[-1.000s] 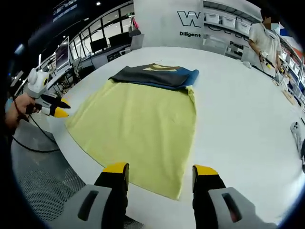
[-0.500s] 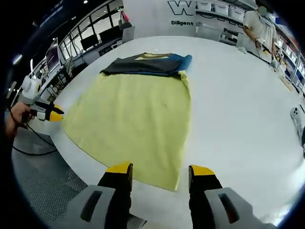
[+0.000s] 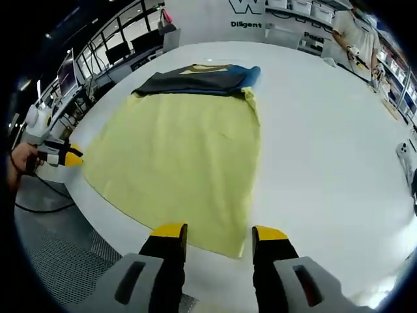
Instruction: Fold the garment on the visible template until the final outline fits inside the template.
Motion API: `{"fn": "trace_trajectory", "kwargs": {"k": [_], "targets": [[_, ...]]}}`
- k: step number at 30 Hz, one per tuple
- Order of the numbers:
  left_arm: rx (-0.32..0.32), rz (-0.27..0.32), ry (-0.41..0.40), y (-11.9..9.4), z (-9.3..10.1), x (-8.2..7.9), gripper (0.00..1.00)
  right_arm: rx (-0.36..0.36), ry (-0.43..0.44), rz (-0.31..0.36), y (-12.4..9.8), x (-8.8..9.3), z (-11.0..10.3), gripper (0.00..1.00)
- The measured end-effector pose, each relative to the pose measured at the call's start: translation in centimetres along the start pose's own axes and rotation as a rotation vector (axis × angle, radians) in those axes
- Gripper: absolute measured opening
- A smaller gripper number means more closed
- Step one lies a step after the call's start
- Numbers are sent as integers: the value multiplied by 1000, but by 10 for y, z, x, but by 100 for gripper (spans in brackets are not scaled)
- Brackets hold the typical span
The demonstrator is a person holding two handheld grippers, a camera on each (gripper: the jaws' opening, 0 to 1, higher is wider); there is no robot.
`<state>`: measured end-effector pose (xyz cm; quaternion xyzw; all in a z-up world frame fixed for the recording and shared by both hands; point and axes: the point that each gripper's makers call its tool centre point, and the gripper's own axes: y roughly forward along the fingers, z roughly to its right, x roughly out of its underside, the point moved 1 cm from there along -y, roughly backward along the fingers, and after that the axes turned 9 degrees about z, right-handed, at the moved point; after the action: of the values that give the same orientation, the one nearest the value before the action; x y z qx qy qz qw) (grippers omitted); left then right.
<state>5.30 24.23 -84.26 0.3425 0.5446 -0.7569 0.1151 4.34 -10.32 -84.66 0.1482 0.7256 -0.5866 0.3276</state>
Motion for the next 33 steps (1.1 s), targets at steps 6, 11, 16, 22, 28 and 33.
{"fn": "trace_trajectory", "kwargs": {"k": [6,11,16,22,28,33], "targets": [[-37,-9,22,2,-6,0,14,63,-78,-33,3,1,4,26],[-65,3,47,5,-8,-1,7,54,-65,-34,4,-1,-1,8],[-71,10,46,4,-8,-1,5,43,-16,-30,4,-1,0,0],[-125,93,19,-8,-17,-15,5,46,38,36,-4,-8,2,0],[-118,164,13,-15,-13,-31,5,57,82,71,-10,-16,5,0],[-112,209,-13,-21,-11,-40,5,58,94,110,-15,-29,8,0]]}}
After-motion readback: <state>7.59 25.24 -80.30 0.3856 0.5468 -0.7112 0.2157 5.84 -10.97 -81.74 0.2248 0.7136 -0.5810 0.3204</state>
